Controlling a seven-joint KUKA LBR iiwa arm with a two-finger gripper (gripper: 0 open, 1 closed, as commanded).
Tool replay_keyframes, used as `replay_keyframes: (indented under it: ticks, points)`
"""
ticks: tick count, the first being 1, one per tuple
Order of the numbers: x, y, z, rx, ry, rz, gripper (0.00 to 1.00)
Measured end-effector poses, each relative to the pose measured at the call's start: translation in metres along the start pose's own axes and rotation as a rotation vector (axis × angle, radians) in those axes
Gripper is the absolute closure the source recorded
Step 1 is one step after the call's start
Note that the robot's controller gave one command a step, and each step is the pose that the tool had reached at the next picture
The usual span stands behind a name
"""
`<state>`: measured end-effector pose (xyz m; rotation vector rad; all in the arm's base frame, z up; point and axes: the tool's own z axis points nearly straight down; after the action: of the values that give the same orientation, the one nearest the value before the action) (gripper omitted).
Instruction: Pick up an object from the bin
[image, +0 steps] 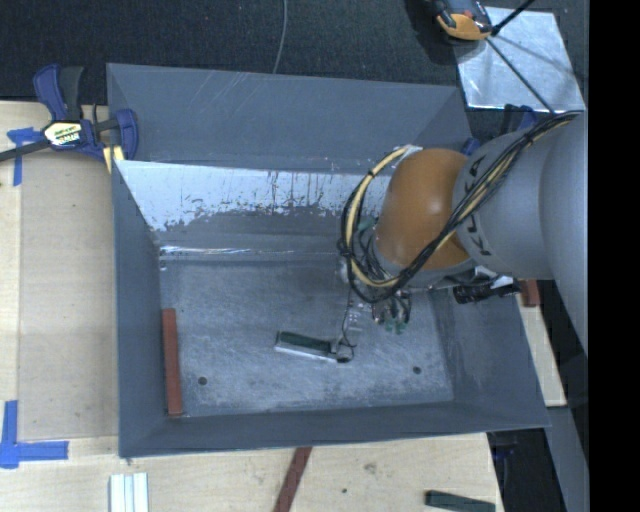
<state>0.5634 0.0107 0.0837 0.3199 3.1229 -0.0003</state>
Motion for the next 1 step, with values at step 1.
replay_keyframes:
  ticks: [1]
  points:
    - [0.0370, 0.0357, 0.0121, 0.000, 0.004, -0.246, 1.00]
